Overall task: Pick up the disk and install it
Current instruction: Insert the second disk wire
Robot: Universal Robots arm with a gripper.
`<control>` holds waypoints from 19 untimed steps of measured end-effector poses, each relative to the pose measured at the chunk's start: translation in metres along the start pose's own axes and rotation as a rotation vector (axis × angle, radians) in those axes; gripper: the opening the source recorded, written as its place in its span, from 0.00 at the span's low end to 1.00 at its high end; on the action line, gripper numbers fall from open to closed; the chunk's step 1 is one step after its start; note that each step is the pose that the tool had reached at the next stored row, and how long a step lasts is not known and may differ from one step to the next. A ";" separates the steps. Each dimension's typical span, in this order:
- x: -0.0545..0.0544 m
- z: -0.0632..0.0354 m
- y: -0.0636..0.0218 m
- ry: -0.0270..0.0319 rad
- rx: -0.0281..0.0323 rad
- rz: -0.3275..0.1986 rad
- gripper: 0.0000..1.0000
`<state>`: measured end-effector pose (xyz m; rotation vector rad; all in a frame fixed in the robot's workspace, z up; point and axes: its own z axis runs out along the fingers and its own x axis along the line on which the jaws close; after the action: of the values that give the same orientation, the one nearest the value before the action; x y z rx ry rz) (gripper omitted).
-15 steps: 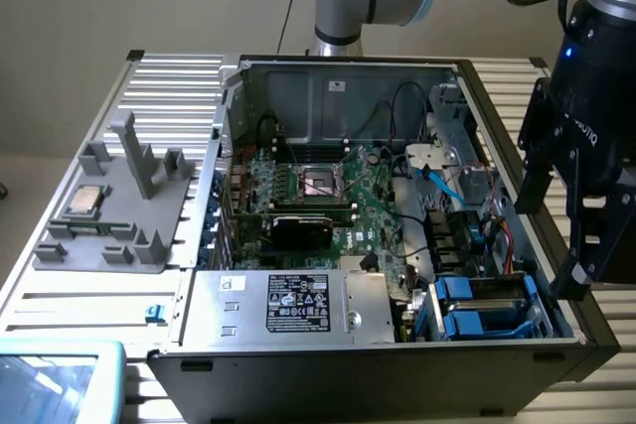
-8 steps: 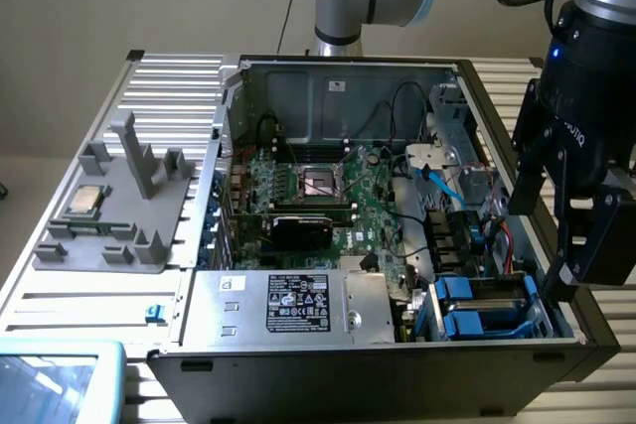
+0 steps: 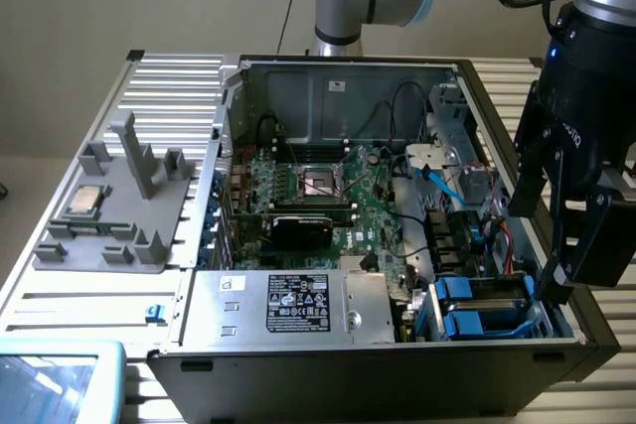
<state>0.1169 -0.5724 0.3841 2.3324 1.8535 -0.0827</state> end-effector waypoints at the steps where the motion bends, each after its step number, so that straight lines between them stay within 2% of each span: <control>1: 0.000 0.0000 0.0000 0.0001 0.0000 0.000 0.90; 4: -0.001 0.0007 -0.0042 0.0002 0.0001 0.000 0.90; 12: -0.007 0.0096 -0.0381 -0.0012 -0.0001 0.001 0.90; 15: -0.007 0.0113 -0.0406 -0.0022 -0.0004 0.001 0.87; 17: -0.007 0.0114 -0.0407 -0.0022 -0.0004 0.001 0.74; 19: -0.006 0.0114 -0.0408 -0.0022 -0.0004 0.001 0.74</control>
<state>0.0764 -0.5714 0.3700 2.3316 1.8516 -0.0848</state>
